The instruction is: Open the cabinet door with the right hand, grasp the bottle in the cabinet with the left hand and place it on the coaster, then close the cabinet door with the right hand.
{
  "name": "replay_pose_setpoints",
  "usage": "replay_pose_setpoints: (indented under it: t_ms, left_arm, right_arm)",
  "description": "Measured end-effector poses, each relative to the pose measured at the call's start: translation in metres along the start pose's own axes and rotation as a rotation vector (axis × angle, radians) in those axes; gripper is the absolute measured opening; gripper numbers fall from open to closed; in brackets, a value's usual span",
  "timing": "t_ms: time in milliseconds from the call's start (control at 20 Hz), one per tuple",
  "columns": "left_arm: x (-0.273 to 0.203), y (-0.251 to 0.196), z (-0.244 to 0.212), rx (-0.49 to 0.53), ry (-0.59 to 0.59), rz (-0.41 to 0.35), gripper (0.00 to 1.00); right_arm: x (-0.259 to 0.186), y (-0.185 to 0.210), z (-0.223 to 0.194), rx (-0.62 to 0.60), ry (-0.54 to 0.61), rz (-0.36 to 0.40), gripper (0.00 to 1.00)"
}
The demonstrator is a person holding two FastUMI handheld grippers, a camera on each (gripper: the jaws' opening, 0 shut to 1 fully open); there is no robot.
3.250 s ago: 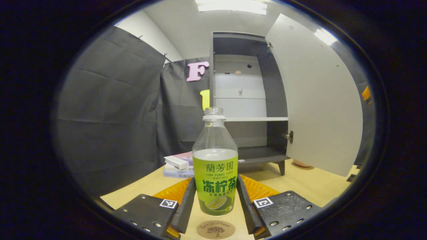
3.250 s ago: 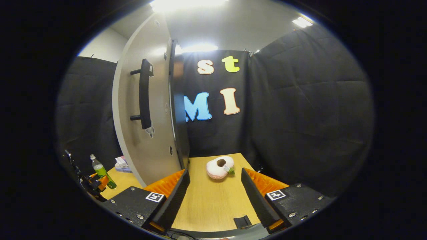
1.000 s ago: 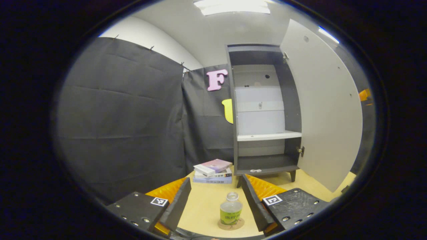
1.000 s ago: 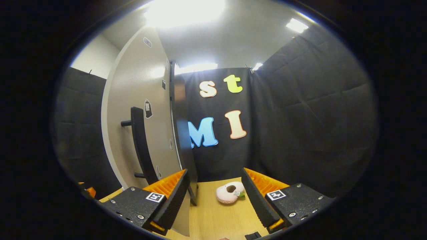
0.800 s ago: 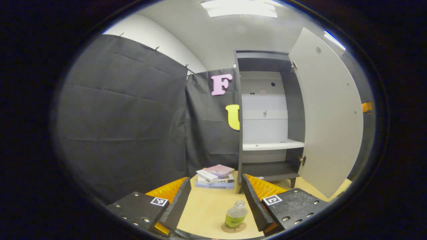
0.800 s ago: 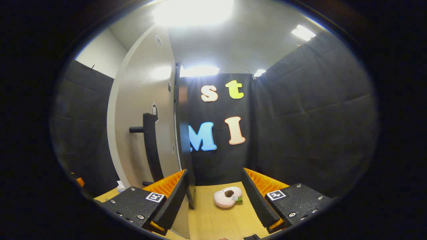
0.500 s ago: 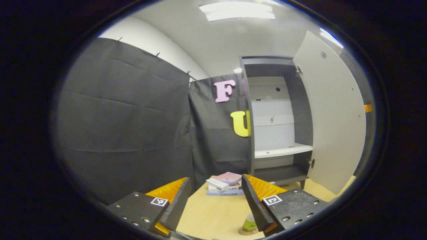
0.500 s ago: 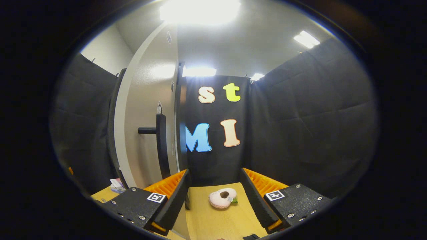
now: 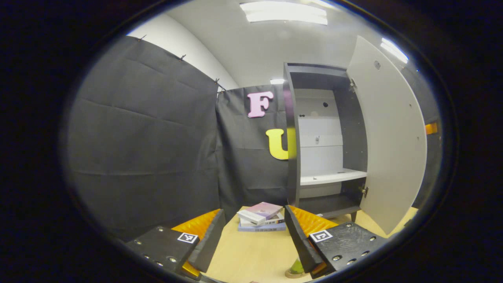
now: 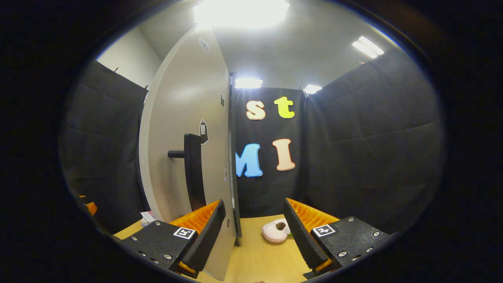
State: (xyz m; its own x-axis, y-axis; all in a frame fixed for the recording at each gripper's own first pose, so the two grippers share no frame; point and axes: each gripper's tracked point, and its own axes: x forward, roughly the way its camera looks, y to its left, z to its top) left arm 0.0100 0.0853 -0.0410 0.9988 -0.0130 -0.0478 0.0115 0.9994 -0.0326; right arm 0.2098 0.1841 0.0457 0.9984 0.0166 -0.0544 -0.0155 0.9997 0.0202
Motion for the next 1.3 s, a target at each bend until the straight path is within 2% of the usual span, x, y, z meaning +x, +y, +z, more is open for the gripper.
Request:
replay_pose_setpoints:
  t_ms: [200,250,300,350,400,450,500,750,800,850,1300]
  left_arm:
    - [0.009,0.013,-0.007,-0.011,0.0,-0.012,0.87]
    - [0.011,0.017,-0.008,-0.016,0.0,-0.014,0.92]
    - [0.013,0.022,-0.009,-0.019,0.0,-0.015,0.87]
    - [0.015,0.027,-0.01,-0.02,0.001,-0.014,0.92]
    - [0.016,0.032,-0.011,-0.021,-0.001,-0.014,0.87]
    - [0.017,0.036,-0.013,-0.02,-0.002,-0.014,0.92]
    - [0.019,0.042,-0.015,-0.018,-0.001,-0.013,0.87]
    - [0.023,0.062,-0.018,-0.007,0.005,0.003,0.87]
    - [0.023,0.065,-0.017,-0.005,0.005,0.008,0.91]
    - [0.023,0.07,-0.017,-0.005,0.005,0.013,0.87]
    - [0.019,0.095,-0.018,0.008,0.019,0.033,0.87]
  right_arm:
    - [-0.004,0.034,-0.001,-0.009,0.001,0.027,0.93]
    - [-0.002,0.042,-0.001,-0.013,0.0,0.035,0.93]
    - [-0.002,0.051,-0.001,-0.013,-0.001,0.044,0.93]
    - [-0.001,0.06,-0.002,-0.012,-0.002,0.054,0.93]
    - [0.0,0.069,-0.003,-0.01,-0.002,0.065,0.92]
    - [0.003,0.077,-0.004,-0.01,-0.002,0.076,0.92]
    - [0.004,0.085,-0.004,-0.012,-0.003,0.085,0.92]
    - [0.014,0.116,-0.004,-0.022,-0.011,0.109,0.93]
    - [0.018,0.122,-0.005,-0.02,-0.01,0.115,0.92]
    - [0.02,0.128,-0.005,-0.019,-0.01,0.121,0.92]
    - [0.045,0.185,-0.008,0.007,-0.017,0.199,0.94]
